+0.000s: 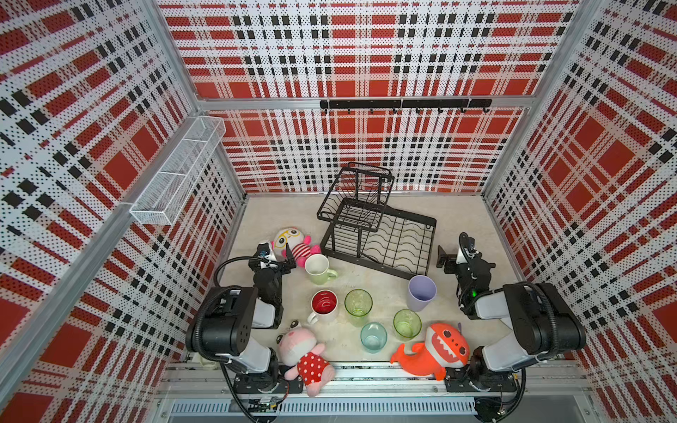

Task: Load cups into a dish rack
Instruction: Pick up the cup from the center of the table.

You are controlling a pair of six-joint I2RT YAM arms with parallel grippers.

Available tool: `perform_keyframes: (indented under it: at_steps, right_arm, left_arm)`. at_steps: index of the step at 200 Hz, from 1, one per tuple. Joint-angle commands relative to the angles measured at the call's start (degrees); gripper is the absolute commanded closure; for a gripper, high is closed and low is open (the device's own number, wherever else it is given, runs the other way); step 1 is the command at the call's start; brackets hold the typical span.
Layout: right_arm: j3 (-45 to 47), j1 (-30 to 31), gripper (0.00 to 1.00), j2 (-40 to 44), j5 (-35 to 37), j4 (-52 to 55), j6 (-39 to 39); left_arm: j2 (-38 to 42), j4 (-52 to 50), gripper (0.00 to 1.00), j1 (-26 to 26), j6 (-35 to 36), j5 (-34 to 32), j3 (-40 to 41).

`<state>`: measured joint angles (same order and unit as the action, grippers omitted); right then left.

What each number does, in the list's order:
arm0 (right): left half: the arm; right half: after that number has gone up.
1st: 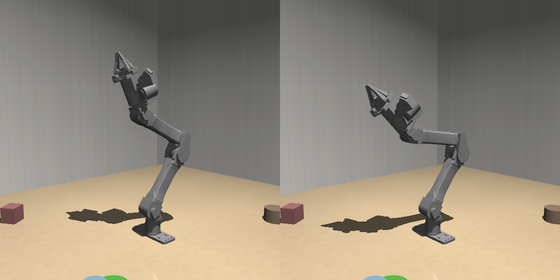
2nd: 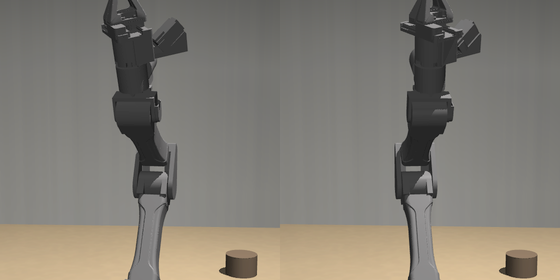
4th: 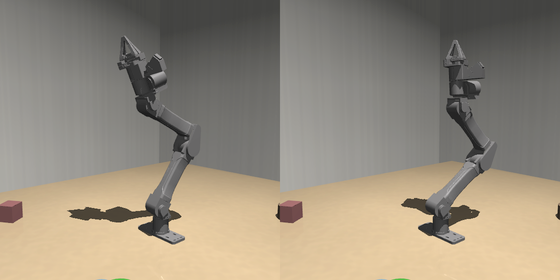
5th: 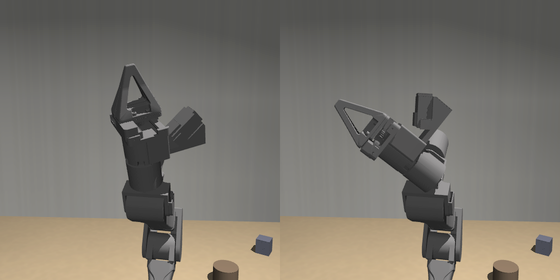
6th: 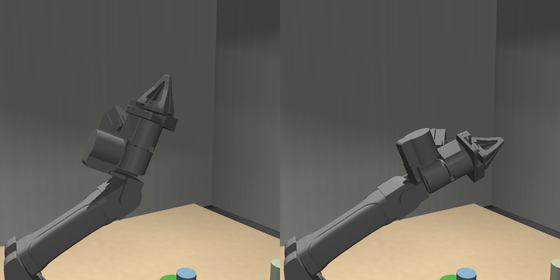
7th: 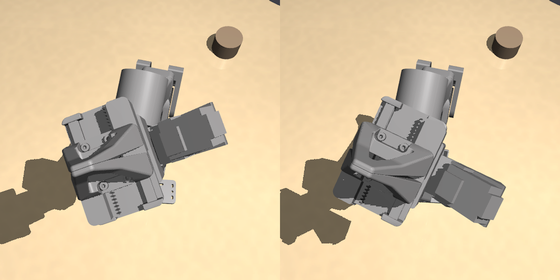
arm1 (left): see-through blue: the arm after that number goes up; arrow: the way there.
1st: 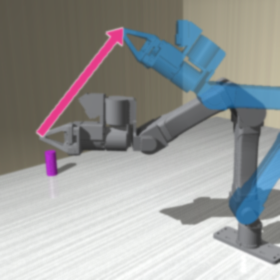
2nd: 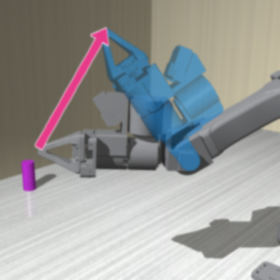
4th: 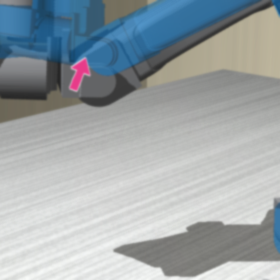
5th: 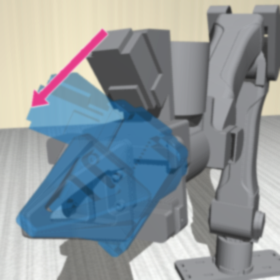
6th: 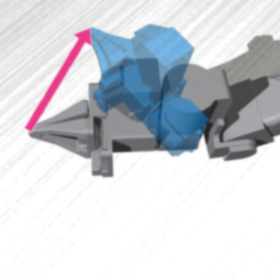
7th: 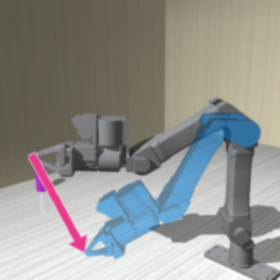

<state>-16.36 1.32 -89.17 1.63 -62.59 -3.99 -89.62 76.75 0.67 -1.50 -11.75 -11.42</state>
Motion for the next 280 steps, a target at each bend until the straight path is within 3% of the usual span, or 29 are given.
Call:
perform_keyframes:
  at_steps: [1,220,249,280]
  right_arm:
    - [-0.8,-0.4,0.00,-0.8,0.6,-2.8,1.0]
    - [-0.6,-0.4,0.00,-0.8,0.3,-3.0,1.0]
    - [-1.6,-0.5,0.00,3.7,4.8,2.5,-0.9]
    - [-6.7,-0.5,0.00,12.2,4.2,17.6,-2.4]
  left_arm:
    - [-0.6,3.0,0.02,-0.7,-0.3,0.8,-0.9]
    - [-0.5,3.2,0.02,-0.9,-0.5,1.2,-0.7]
    - [3.6,2.0,0.02,3.9,1.7,-11.6,0.0]
    - [15.4,-12.7,0.02,8.6,2.1,-18.8,-3.8]
